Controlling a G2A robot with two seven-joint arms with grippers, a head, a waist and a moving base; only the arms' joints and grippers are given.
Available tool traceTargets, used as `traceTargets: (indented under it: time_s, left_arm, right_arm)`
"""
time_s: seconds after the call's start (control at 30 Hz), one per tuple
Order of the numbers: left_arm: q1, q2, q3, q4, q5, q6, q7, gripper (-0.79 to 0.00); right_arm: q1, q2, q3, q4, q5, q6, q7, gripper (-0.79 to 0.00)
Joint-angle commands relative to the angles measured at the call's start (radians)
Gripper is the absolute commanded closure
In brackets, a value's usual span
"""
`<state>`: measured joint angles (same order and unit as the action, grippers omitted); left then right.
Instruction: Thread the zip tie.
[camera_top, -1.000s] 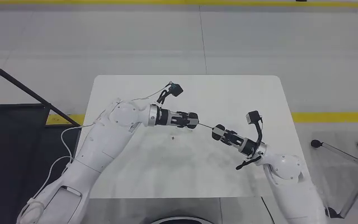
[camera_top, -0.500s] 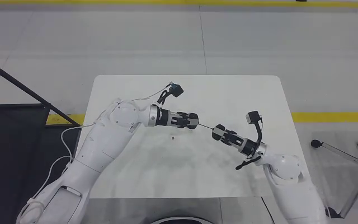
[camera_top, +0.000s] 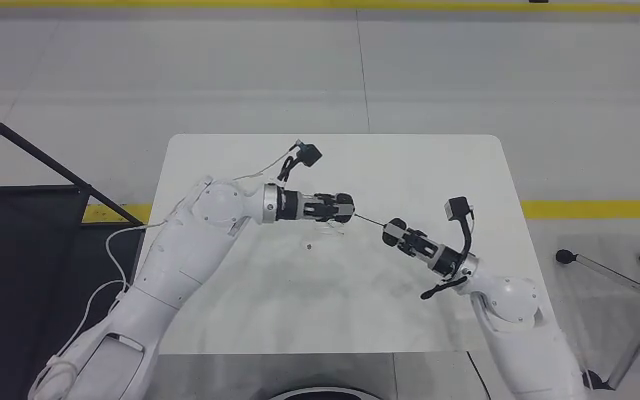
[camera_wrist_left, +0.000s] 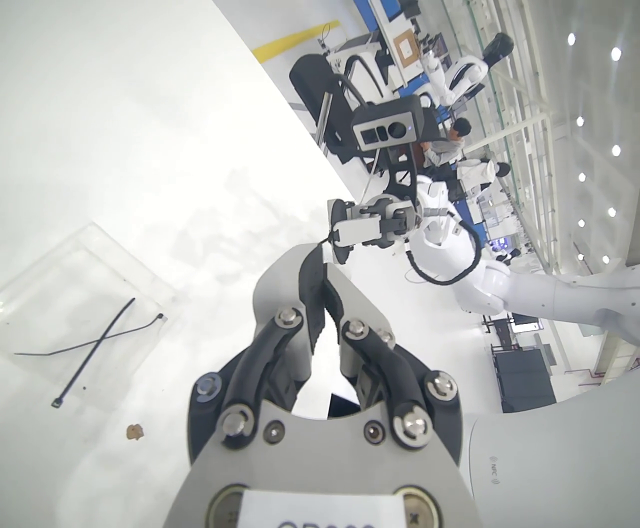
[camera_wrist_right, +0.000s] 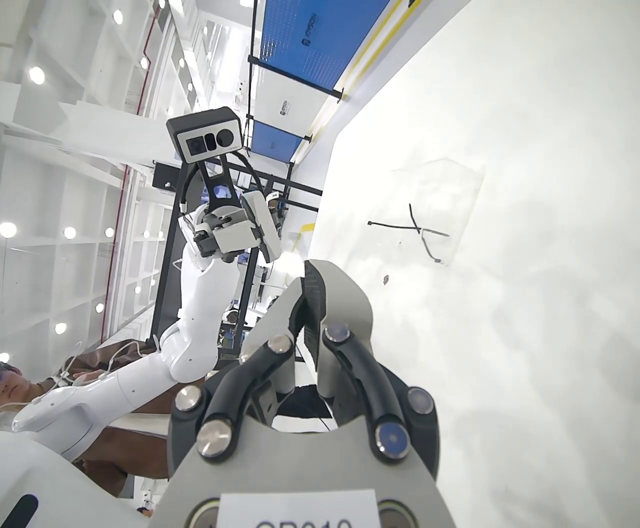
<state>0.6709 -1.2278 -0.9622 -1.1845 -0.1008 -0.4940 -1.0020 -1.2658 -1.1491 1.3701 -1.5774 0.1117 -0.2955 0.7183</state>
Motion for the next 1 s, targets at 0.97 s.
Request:
traceTargets:
  time_s: [0.97]
  left_arm:
    - [0.142,-0.009,0.003,-0.155,0.113,0.052,0.365,-0.785]
  right_arm:
    - [-0.097,-0.017,-0.003,-0.131,0.036,0.087,-0.314,0.0]
